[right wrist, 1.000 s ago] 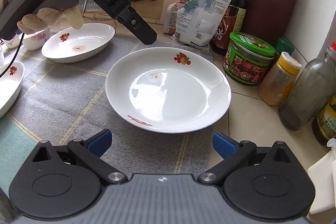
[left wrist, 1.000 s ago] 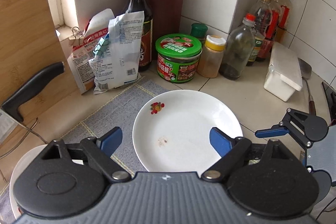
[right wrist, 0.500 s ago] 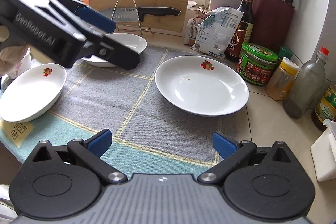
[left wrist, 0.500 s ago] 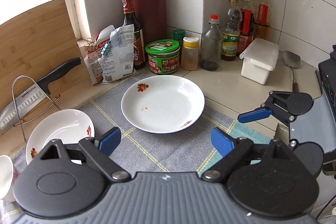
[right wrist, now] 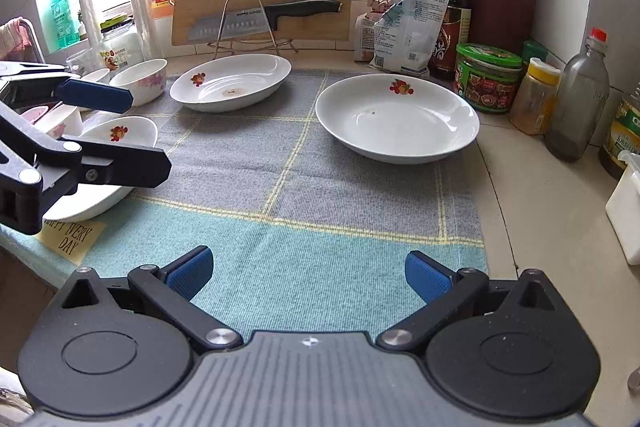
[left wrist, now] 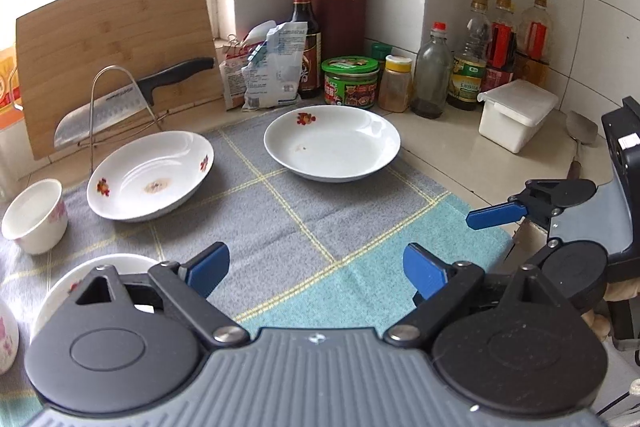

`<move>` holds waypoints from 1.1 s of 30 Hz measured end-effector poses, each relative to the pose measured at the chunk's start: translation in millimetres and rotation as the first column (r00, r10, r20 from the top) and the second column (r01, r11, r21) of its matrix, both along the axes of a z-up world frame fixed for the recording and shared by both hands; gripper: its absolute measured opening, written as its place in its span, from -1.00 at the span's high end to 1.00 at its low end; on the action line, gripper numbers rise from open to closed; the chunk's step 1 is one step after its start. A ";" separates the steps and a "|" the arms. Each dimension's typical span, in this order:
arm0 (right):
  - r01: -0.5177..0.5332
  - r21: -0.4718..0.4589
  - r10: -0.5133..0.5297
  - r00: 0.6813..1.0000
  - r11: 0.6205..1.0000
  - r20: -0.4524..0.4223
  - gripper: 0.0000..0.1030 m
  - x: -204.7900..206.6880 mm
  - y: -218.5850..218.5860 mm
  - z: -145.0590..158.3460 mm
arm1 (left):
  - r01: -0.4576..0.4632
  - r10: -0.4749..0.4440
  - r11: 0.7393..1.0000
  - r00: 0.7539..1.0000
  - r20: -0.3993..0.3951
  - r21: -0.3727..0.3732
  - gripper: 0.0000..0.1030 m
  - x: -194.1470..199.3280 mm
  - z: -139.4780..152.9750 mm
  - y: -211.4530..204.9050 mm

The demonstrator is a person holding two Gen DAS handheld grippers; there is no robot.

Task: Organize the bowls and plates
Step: 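Withdraw the left gripper back toward the remaining plates, then move the right gripper to the large white plate rim and close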

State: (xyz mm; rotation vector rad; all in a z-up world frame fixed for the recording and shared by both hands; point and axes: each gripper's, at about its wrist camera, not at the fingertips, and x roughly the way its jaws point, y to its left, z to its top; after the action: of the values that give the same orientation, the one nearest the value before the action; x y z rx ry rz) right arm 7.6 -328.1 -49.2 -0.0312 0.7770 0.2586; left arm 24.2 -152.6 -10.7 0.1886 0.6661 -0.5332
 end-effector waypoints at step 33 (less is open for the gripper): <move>-0.160 0.041 0.164 0.982 0.986 -0.092 -1.00 16.8 89.7 -12.9 | -0.231 0.235 0.969 0.971 -0.048 0.090 -0.82 -48.5 -29.8 117.2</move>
State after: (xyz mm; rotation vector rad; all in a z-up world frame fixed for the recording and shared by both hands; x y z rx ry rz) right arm 24.4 -238.4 -62.1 -0.0507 0.8655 0.4303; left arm -24.3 -35.5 -40.5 0.1708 0.7575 -0.2858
